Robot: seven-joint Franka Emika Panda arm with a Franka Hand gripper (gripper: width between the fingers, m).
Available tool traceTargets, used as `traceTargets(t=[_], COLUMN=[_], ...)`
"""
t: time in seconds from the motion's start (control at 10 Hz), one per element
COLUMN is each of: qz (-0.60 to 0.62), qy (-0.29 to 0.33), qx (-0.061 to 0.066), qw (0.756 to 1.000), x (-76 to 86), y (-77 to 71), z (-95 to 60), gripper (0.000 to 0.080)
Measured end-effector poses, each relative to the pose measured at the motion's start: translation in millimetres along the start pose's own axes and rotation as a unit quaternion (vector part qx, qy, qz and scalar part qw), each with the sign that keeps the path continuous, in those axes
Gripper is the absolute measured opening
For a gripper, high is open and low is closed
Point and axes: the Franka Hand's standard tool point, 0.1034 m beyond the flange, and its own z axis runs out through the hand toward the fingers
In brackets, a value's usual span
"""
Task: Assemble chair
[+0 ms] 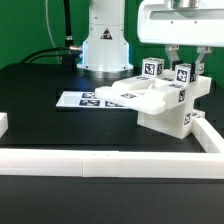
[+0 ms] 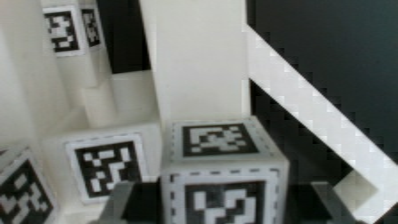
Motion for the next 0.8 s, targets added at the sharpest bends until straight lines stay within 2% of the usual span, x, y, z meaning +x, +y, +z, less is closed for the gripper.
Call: traceTargets(t=[0.2,0.4,0.5,0.6,0.7,0.8], qz=[0.089,0.113,0.103,0.093,0.089,0.082], qy=[-0.005,-0.01,-0.012,-0.012,-0.012,-0.012], qx=[0.002,0.0,0.0,0.001,0.003,0.006], qw=[0.996,0.994,0.995,0.996,0.996,0.997], x=[-2.9,-3.3,-3.3,-2.7,-3.0,-2.6], y=[-0.2,1.3,1.5,0.9,-0.1,-1.7], z=[-0.1,0.2,0.6,-0.3,-2.0,-6.2], gripper=[0.0284,0.0284,0.0371,0.0509,0.0607,0.0607])
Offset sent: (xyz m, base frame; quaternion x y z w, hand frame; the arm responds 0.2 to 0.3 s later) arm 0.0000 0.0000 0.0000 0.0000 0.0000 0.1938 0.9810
